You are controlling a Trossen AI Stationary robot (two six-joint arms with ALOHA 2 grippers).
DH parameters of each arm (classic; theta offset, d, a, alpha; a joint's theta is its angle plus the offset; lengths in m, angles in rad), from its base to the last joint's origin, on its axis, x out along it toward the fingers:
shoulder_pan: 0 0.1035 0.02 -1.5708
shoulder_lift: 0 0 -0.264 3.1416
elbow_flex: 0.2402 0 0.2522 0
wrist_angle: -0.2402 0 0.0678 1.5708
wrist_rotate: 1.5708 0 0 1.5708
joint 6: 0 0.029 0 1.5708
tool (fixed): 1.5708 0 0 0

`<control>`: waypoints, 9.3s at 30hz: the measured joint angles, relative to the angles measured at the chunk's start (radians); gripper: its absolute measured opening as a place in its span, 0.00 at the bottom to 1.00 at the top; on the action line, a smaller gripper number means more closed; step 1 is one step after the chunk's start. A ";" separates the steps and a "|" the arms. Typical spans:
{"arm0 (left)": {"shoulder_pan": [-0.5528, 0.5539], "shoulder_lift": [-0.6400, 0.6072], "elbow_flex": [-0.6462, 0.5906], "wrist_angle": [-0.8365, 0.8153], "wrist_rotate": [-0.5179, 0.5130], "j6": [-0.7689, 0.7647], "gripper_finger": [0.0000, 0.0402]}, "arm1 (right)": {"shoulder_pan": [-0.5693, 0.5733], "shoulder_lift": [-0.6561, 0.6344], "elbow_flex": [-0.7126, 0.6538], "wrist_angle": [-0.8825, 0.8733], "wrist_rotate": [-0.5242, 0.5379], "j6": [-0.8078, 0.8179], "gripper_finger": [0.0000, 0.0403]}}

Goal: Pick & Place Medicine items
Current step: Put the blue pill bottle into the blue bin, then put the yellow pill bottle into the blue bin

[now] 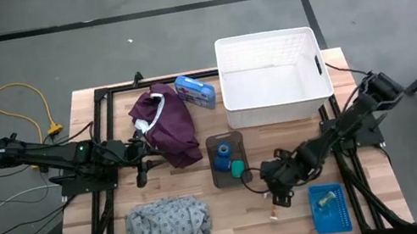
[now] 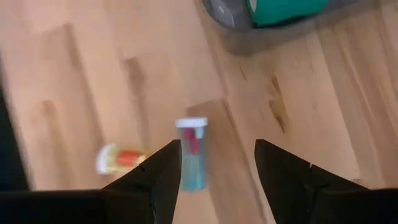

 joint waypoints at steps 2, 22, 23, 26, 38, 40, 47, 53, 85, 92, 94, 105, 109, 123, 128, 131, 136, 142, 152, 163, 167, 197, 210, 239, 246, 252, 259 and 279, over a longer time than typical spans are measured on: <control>0.000 0.000 0.000 0.000 0.000 0.000 0.31 | -0.004 0.033 0.000 0.017 -0.005 -0.018 0.48; 0.000 0.000 0.000 0.000 0.000 0.000 0.31 | 0.025 0.226 0.000 0.194 -0.059 -0.072 0.48; 0.000 0.000 0.000 0.000 0.000 0.000 0.31 | 0.024 0.233 0.000 0.194 -0.059 -0.072 0.48; 0.000 0.000 0.000 0.000 0.000 0.000 0.31 | 0.024 0.243 0.000 0.198 -0.058 -0.075 0.48; 0.000 0.000 0.000 0.000 0.000 0.000 0.31 | 0.024 0.243 0.000 0.196 -0.051 -0.075 0.40; 0.000 0.000 0.000 0.000 0.000 0.000 0.31 | 0.024 0.243 0.000 0.196 -0.051 -0.075 0.36; 0.000 0.000 0.000 0.000 0.000 0.000 0.31 | 0.024 0.243 0.000 0.196 -0.055 -0.075 0.27; 0.000 0.000 0.000 0.000 0.000 0.000 0.31 | 0.024 0.238 0.000 0.187 -0.055 -0.075 0.26; 0.000 0.000 0.000 0.000 0.000 0.000 0.31 | 0.394 -0.166 0.000 -0.232 0.186 0.369 0.26; 0.000 0.000 0.000 0.000 0.000 0.000 0.31 | 0.484 -0.152 0.000 -0.267 0.184 0.620 0.26; 0.000 0.000 0.000 0.000 0.000 0.000 0.31 | 0.498 -0.134 0.000 -0.276 0.174 0.686 0.26; 0.000 0.000 0.000 0.000 0.000 0.000 0.31 | 0.514 0.012 0.000 -0.285 -0.007 0.952 0.26; 0.000 0.000 0.000 0.000 0.000 0.000 0.31 | 0.514 0.044 0.000 -0.284 -0.038 1.008 0.26; 0.000 0.000 0.000 0.000 0.000 0.000 0.31 | 0.513 0.057 0.000 -0.284 -0.052 1.010 0.26; 0.000 0.000 0.000 0.000 0.000 0.000 0.31 | 0.513 0.057 0.000 -0.284 -0.056 1.047 0.26; 0.000 0.000 0.000 0.000 0.000 0.000 0.31 | 0.513 0.057 0.000 -0.269 -0.068 1.098 0.26; 0.000 0.000 0.000 0.000 0.000 0.000 0.31 | 0.514 0.056 0.000 -0.239 -0.087 1.141 0.26; 0.000 0.000 0.000 0.000 0.000 0.000 0.31 | 0.514 0.063 0.000 -0.237 -0.089 1.160 0.29; 0.000 0.000 0.000 0.000 0.000 0.000 0.31 | 0.518 0.085 0.000 -0.227 -0.110 1.160 0.40; 0.000 0.000 0.000 0.000 0.000 0.000 0.31 | 0.518 0.085 0.000 -0.174 -0.103 1.160 0.40; 0.000 0.000 0.000 0.000 0.000 0.000 0.31 | 0.518 0.085 0.000 -0.154 -0.104 1.160 0.40; 0.000 0.000 0.000 0.000 0.000 0.000 0.31 | 0.532 -0.121 0.000 -0.344 -0.013 1.103 0.40; 0.000 0.000 0.000 0.000 0.000 0.000 0.31 | 0.502 -0.136 0.000 -0.289 0.068 0.997 0.40; 0.000 0.000 0.000 0.000 0.000 0.000 0.31 | 0.163 -0.135 0.000 0.223 0.076 -0.813 0.40; 0.000 0.000 0.000 0.000 0.000 0.000 0.31 | 0.150 -0.091 0.000 0.255 0.052 -0.903 0.40; 0.000 0.000 0.000 0.000 0.000 0.000 0.31 | 0.145 0.019 0.000 0.270 -0.041 -0.956 0.40; 0.000 0.000 0.000 0.000 0.000 0.000 0.31 | 0.145 0.115 0.000 0.290 -0.089 -1.022 0.40; 0.000 0.000 0.000 0.000 0.000 0.000 0.31 | 0.153 0.239 0.000 0.286 -0.111 -1.045 0.40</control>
